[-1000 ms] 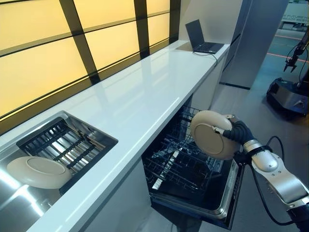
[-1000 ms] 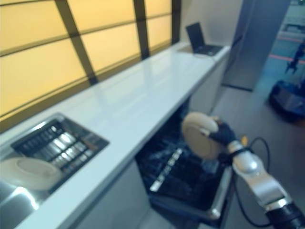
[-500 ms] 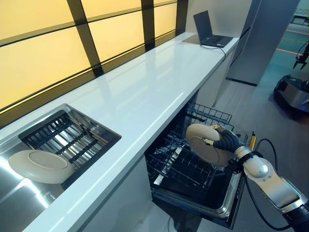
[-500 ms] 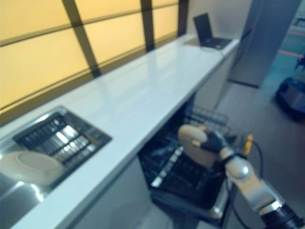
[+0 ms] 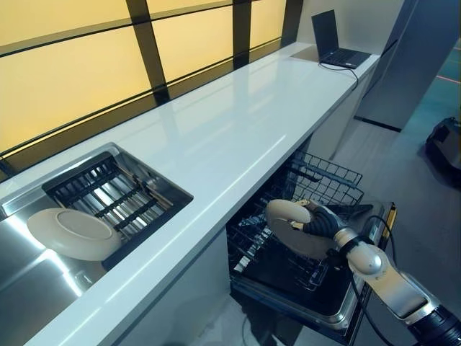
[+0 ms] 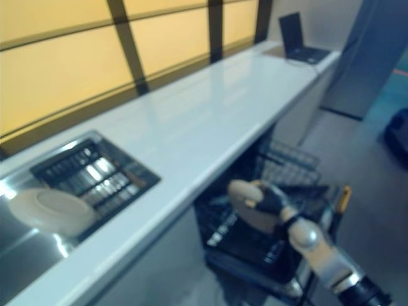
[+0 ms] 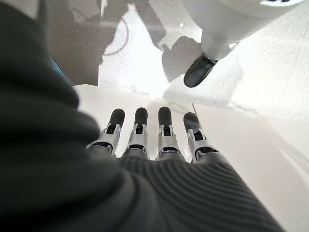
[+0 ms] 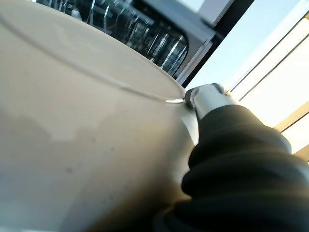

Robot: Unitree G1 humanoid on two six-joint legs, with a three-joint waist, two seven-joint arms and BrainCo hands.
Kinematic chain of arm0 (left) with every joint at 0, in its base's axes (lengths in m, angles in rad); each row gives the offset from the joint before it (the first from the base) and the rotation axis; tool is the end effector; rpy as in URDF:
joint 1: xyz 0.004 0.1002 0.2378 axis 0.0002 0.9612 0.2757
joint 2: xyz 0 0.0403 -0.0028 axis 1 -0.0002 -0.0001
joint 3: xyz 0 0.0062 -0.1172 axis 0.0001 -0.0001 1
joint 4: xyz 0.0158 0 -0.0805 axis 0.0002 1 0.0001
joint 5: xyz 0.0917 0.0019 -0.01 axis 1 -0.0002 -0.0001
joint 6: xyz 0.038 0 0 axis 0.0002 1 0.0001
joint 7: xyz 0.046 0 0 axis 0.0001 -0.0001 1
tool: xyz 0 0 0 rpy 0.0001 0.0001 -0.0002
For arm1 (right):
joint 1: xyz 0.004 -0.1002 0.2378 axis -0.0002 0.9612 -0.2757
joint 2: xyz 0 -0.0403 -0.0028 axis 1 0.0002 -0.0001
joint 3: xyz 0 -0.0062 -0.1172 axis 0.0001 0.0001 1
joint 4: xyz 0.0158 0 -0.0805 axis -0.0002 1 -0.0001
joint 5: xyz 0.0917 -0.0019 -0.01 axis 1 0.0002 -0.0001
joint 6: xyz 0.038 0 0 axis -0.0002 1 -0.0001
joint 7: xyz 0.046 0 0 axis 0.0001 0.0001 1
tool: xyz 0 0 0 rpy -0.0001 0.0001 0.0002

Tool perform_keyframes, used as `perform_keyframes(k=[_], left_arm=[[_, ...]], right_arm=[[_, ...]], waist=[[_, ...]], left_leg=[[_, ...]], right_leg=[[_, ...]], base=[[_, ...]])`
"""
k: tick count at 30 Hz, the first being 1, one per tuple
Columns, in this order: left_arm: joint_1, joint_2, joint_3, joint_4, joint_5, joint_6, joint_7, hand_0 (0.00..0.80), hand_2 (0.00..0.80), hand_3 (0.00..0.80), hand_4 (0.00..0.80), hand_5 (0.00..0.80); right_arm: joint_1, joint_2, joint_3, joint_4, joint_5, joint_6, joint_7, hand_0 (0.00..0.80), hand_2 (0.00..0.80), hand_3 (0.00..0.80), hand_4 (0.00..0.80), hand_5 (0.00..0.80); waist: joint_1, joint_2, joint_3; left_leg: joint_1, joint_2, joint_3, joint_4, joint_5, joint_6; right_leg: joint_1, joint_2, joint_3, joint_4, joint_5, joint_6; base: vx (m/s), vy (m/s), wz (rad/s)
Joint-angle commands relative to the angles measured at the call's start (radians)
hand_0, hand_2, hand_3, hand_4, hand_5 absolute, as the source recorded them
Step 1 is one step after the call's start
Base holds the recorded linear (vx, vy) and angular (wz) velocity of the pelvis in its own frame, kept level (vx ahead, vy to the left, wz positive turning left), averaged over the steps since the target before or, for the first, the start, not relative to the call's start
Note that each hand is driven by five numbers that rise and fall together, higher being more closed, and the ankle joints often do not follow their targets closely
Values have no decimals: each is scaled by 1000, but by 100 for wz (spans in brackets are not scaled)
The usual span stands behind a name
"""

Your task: Take plates into dishwasher

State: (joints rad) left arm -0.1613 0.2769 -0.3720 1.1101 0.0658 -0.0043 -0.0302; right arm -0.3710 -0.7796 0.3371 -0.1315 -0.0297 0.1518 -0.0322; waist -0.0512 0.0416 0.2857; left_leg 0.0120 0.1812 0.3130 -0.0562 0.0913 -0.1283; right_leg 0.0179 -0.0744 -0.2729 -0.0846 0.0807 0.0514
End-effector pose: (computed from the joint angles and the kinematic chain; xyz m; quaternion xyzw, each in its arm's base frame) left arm 0.1429 0.2118 -0.1000 0.2502 0.4641 -0.1142 0.8420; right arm 0.2488 -0.2138 0.1369 -0.4114 -0.1183 0.1104 0.8970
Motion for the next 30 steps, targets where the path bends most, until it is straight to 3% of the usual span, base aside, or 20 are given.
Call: perform_keyframes(k=[1,18,30], left_arm=[[-60,39,-55,7,44,12,-9,0,0,0,0,0],[-99,28,-106,-28,70,32,-17,0,0,0,0,0],[-104,47,-101,-47,104,44,-42,0,0,0,0,0]], right_arm=[[-91,42,45,32,-44,-38,-63,800,800,800,800,800],[-169,146,136,241,-171,-40,-192,800,800,800,800,800],[-225,118,151,356,-234,-45,-122,800,800,800,800,800]], waist=[[22,-67,-23],[56,-58,-6],[83,-61,-3]], left_leg=[[-111,-16,-41,14,28,15],[-133,-37,-73,10,24,23],[-137,-51,-92,-4,24,28]], right_leg=[[41,-14,2,70,-115,27],[27,-22,-7,60,-104,34],[28,-27,-28,58,-101,39]], base=[[-15,-12,5],[-3,2,4],[-1,-5,6]])
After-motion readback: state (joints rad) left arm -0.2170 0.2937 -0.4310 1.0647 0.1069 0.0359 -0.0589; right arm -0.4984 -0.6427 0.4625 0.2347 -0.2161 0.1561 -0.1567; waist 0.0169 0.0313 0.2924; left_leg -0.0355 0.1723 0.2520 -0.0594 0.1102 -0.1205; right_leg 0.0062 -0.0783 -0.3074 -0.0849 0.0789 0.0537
